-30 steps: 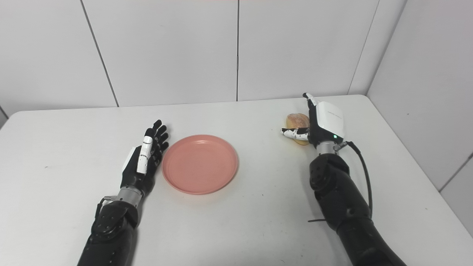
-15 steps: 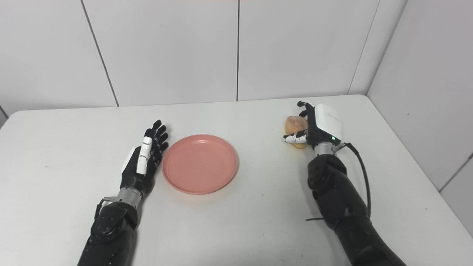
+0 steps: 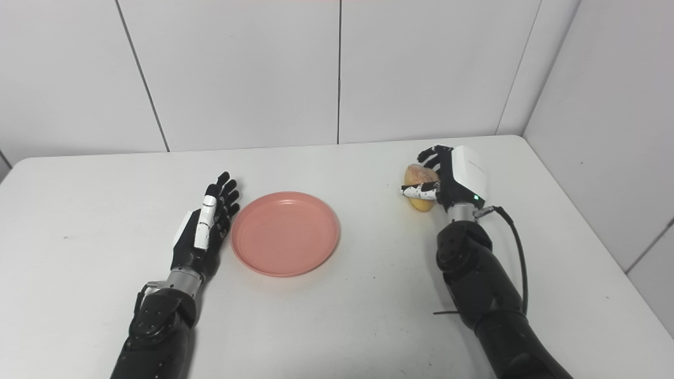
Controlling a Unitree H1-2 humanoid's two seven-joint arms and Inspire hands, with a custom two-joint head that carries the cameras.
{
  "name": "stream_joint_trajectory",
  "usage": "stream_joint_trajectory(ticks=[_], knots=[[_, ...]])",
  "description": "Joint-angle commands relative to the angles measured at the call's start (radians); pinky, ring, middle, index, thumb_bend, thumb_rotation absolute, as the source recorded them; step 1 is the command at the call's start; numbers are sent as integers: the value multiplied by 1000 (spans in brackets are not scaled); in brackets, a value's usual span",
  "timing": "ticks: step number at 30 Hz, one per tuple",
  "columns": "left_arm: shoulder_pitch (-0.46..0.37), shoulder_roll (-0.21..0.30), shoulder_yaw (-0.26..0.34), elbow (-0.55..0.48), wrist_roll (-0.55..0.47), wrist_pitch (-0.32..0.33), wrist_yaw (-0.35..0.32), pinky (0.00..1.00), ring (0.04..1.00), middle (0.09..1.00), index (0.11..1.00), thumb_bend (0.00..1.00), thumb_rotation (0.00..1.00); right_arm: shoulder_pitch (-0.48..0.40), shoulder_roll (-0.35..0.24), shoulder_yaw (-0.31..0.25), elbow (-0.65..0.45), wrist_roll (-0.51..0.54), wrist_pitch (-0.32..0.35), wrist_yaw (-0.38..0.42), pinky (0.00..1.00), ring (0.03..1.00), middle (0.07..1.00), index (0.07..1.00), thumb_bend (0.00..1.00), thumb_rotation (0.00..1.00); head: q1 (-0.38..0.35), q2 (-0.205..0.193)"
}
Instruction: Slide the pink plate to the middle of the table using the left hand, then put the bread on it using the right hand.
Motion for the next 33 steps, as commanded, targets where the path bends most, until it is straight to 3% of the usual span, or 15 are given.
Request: stream_joint_trajectory(ticks=[1, 7, 11, 22, 31, 33], knots=[[-21, -7, -7, -15, 5, -24, 4, 1000, 1000, 1000, 1000, 644, 1000, -29, -17, -15, -55, 7, -52, -26, 313, 387, 443, 535, 514, 0, 5, -1], [-25, -10, -9, -11, 4, -25, 4, 1000, 1000, 1000, 1000, 640, 1000, -9, -1, -21, -121, 30, -113, -42, 315, 393, 441, 541, 514, 0, 13, -1], [-27, -14, -9, -5, 4, -31, 7, 1000, 1000, 1000, 1000, 625, 1000, 13, 20, -18, -200, 54, -141, -11, 318, 388, 437, 543, 513, 0, 23, -3], [-21, -18, -17, -19, 17, -25, 17, 1000, 1000, 1000, 1000, 624, 1000, 62, 119, 47, -407, 38, -113, 86, 280, 357, 426, 540, 513, 0, 43, 3], [-18, -17, -29, -24, 29, -25, 29, 1000, 1000, 1000, 1000, 614, 1000, 74, 201, 102, -481, -20, -66, 161, 313, 383, 436, 539, 514, 0, 72, 0], [-17, -16, -33, -24, 34, -28, 32, 1000, 1000, 1000, 1000, 615, 1000, 76, 214, 113, -476, -19, -87, 171, 314, 385, 436, 539, 514, 0, 79, -3]])
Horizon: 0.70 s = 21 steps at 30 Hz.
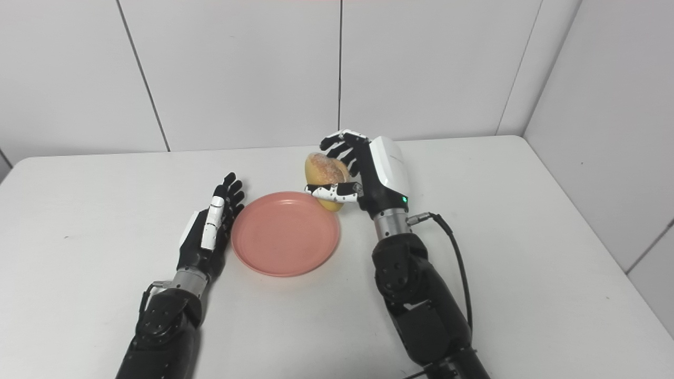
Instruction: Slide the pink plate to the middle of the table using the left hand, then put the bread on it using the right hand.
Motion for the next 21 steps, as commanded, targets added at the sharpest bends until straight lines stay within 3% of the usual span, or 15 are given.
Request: stream_joint_trajectory(ticks=[1, 10, 20, 21], knots=[[-17, -11, -3, -23, 8, -31, 8, 1000, 1000, 1000, 1000, 617, 1000, -33, 11, 7, -21, -9, -21, 5, 313, 383, 435, 540, 514, 0, 7, -2], [-14, -22, -3, -28, 13, -28, 26, 1000, 1000, 1000, 1000, 627, 1000, -38, 37, 58, 30, -7, -40, 56, 342, 405, 435, 539, 514, 0, 39, 2], [-5, -27, -7, -39, 20, -27, 30, 1000, 1000, 1000, 1000, 638, 1000, -44, 32, 122, 96, -66, -83, 44, 273, 345, 413, 534, 514, 0, 73, 4], [-4, -28, -7, -43, 18, -25, 30, 1000, 1000, 1000, 1000, 641, 1000, -44, 30, 126, 102, -75, -87, 41, 267, 339, 445, 511, 519, 0, 76, 5]])
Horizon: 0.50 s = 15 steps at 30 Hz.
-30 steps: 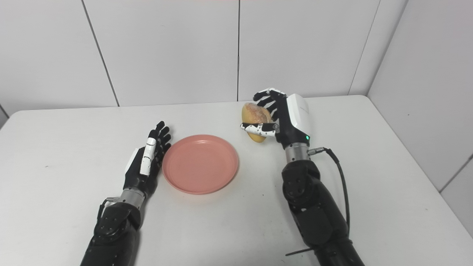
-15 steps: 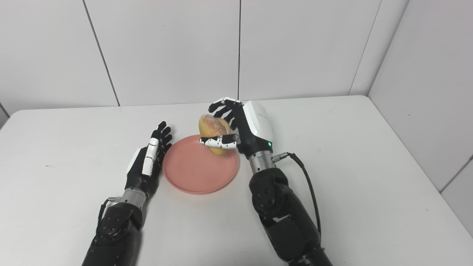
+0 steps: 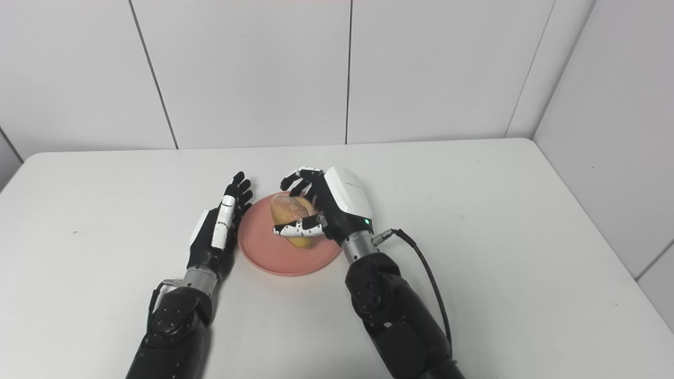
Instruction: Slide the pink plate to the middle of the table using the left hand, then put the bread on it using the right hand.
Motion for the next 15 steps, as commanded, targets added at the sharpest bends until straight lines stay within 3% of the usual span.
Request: stream_joint_trajectory(ticks=[1, 10, 13, 15], knots=[[-13, -10, -4, -30, -1, -22, 0, 1000, 1000, 1000, 1000, 643, 1000, -48, 0, 7, -12, -27, -56, -24, 259, 329, 461, 500, 521, 0, 8, -1], [1, -18, -10, -50, 6, -25, 3, 1000, 1000, 1000, 1000, 645, 1000, -51, -10, 30, 40, -82, -76, -45, 229, 298, 476, 488, 524, 0, 30, -8], [6, -18, -15, -60, 9, -19, 4, 1000, 1000, 1000, 1000, 639, 1000, -52, -15, 39, 50, -102, -70, -48, 247, 328, 424, 521, 516, 0, 31, -14], [7, -18, -17, -65, 13, -16, 8, 1000, 1000, 1000, 1000, 639, 1000, -50, -18, 40, 48, -104, -66, -40, 297, 392, 474, 499, 520, 0, 34, -14]])
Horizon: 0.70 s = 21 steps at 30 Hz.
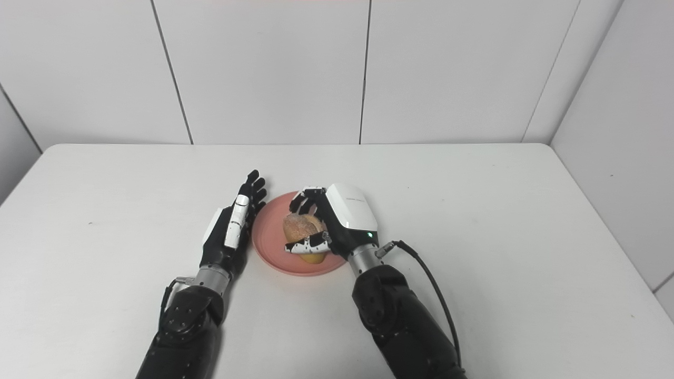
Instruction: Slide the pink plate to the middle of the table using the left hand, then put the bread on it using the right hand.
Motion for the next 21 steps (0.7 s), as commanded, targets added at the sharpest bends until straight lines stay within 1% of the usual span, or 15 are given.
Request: stream_joint_trajectory(ticks=[1, 4, 5, 6, 8, 9, 10, 12, 13, 17, 18, 21], knots=[[-19, -8, -8, -29, 13, -14, 6, 1000, 1000, 1000, 1000, 639, 1000, -46, -3, -1, -21, -3, -43, -12, 314, 406, 481, 497, 520, 0, 0, -1], [-16, -10, -8, -32, 6, -9, 2, 1000, 1000, 1000, 1000, 639, 1000, -38, -15, 6, -34, -9, -43, 3, 360, 457, 490, 496, 520, 1, 6, -10], [-15, -10, -7, -33, 3, -7, 0, 1000, 1000, 1000, 1000, 635, 1000, -35, -19, 10, -39, -12, -41, 9, 463, 559, 607, 636, 545, 120, 5, -11], [-14, -10, -7, -34, 2, -7, -1, 1000, 1000, 1000, 1000, 635, 1000, -33, -22, 13, -41, -12, -44, 13, 550, 645, 697, 728, 565, 224, 5, -11], [-13, -10, -7, -36, 2, -5, -1, 1000, 1000, 1000, 1000, 636, 1000, -32, -28, 18, -41, -6, -53, 18, 638, 729, 774, 788, 580, 347, 4, -12], [-13, -10, -7, -38, 3, -4, 0, 1000, 1000, 1000, 1000, 636, 1000, -31, -32, 20, -42, 1, -58, 25, 657, 749, 792, 801, 584, 380, 3, -14], [-13, -10, -8, -38, 5, -7, 0, 1000, 1000, 1000, 1000, 636, 1000, -29, -34, 20, -47, 11, -61, 37, 689, 787, 831, 822, 597, 463, 3, -14], [-12, -9, -8, -39, 5, -7, -1, 1000, 1000, 1000, 1000, 633, 1000, -25, -39, 18, -57, 37, -71, 61, 736, 835, 879, 851, 621, 562, 4, -15], [-12, -9, -8, -39, 4, -7, -2, 1000, 1000, 1000, 1000, 625, 1000, -23, -41, 17, -60, 48, -78, 69, 778, 865, 903, 866, 633, 612, 5, -15], [-13, -8, -8, -35, 0, -5, -5, 1000, 1000, 1000, 1000, 620, 1000, -18, -54, 13, -67, 77, -120, 88, 848, 912, 939, 895, 646, 699, 5, -13], [-13, -8, -8, -33, -1, -5, -7, 1000, 1000, 1000, 1000, 623, 1000, -17, -57, 13, -68, 79, -127, 90, 882, 923, 948, 905, 654, 735, 5, -13], [-16, -8, -6, -27, -4, -9, -9, 1000, 1000, 1000, 1000, 630, 1000, -14, -62, 9, -72, 83, -158, 82, 934, 940, 962, 924, 674, 793, 2, -9]])
